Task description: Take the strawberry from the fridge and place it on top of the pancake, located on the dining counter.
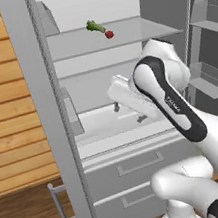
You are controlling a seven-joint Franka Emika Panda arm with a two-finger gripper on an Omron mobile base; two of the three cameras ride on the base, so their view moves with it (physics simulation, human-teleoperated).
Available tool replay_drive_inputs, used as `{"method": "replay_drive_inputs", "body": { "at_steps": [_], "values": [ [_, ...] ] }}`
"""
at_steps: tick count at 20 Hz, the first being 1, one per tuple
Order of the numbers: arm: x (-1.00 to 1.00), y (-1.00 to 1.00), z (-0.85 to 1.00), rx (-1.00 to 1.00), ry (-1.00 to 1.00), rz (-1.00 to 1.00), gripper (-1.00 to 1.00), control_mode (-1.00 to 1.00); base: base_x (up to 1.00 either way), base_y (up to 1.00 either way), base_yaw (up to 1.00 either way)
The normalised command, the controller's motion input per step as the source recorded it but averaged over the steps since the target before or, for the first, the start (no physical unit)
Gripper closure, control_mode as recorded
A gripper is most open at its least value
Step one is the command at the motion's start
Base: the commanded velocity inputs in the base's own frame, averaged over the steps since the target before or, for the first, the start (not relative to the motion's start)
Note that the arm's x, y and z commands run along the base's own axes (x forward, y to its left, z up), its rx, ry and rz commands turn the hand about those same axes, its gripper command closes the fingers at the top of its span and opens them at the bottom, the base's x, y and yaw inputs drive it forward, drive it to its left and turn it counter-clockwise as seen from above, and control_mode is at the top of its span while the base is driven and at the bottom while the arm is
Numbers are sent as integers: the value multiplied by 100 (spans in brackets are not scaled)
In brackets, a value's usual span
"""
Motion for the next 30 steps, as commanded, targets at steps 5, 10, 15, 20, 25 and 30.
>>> {"method": "replay_drive_inputs", "body": {
  "at_steps": [5,10,15,20,25,30],
  "values": [
    [0,-56,-63,-68,0,58,-100,-100,0,0,0],
    [-48,-100,-14,-22,-28,45,-100,-100,0,0,0],
    [-46,-87,0,-1,-13,28,-100,-100,0,0,0],
    [-14,-1,0,3,6,9,-100,-100,0,0,0],
    [-1,0,-2,0,4,-10,-100,-100,0,0,0],
    [10,0,-9,0,1,-30,-100,-100,0,0,0]
  ]
}}
